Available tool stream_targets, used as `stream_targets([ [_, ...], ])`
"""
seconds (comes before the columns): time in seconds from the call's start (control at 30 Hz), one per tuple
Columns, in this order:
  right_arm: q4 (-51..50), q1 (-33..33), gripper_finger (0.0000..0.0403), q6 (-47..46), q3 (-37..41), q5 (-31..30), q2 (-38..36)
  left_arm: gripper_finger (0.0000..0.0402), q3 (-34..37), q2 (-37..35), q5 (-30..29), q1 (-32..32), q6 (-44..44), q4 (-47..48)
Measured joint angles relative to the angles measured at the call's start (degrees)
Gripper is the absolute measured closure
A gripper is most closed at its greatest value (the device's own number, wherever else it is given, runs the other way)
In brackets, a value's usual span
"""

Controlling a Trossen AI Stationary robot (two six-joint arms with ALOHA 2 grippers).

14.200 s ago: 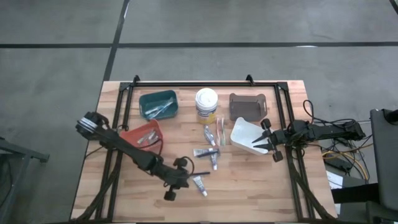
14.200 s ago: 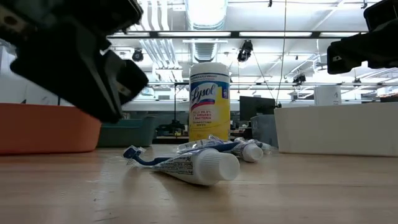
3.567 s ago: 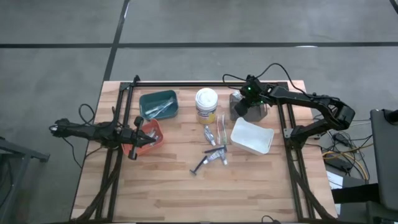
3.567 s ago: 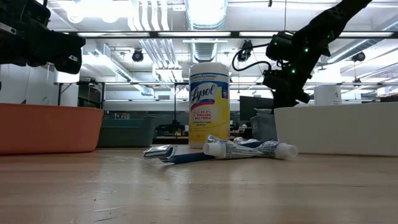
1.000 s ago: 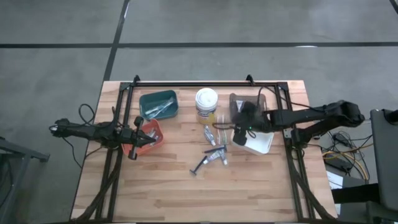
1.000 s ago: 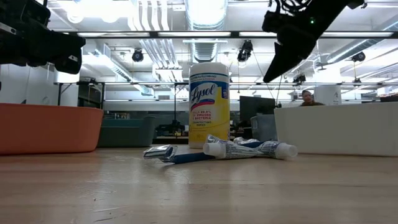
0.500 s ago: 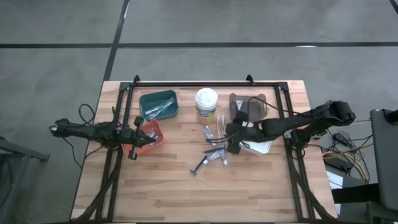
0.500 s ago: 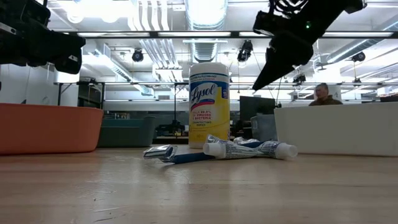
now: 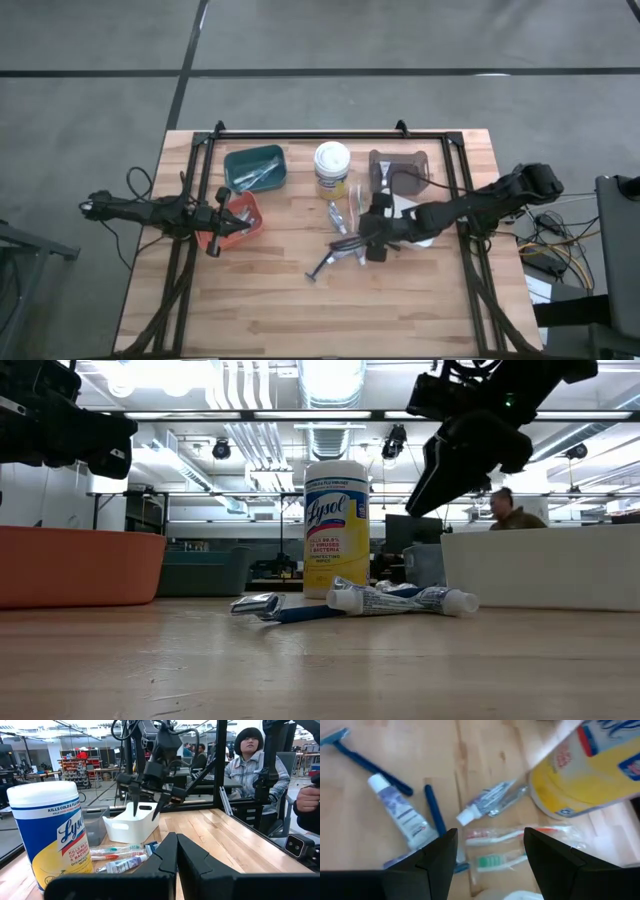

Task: Pick & Place Travel size toiletries
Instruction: Put the top razor into the white bin

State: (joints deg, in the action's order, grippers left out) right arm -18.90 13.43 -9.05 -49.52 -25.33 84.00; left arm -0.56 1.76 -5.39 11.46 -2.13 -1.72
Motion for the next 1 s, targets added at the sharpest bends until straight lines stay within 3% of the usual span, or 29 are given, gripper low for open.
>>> stream_targets([
  [0.3,1.5,2.3,0.0179,-1.0,0.0,6.1,1.7,0.0394,0.0,0.0,0.0,0.0,0.0,0.0],
  [1.0,7.8,8.7,0.0179,-12.3,0.0,8.9,14.3,0.0394,0.0,1.0,0.0,0.0,0.0,0.0],
])
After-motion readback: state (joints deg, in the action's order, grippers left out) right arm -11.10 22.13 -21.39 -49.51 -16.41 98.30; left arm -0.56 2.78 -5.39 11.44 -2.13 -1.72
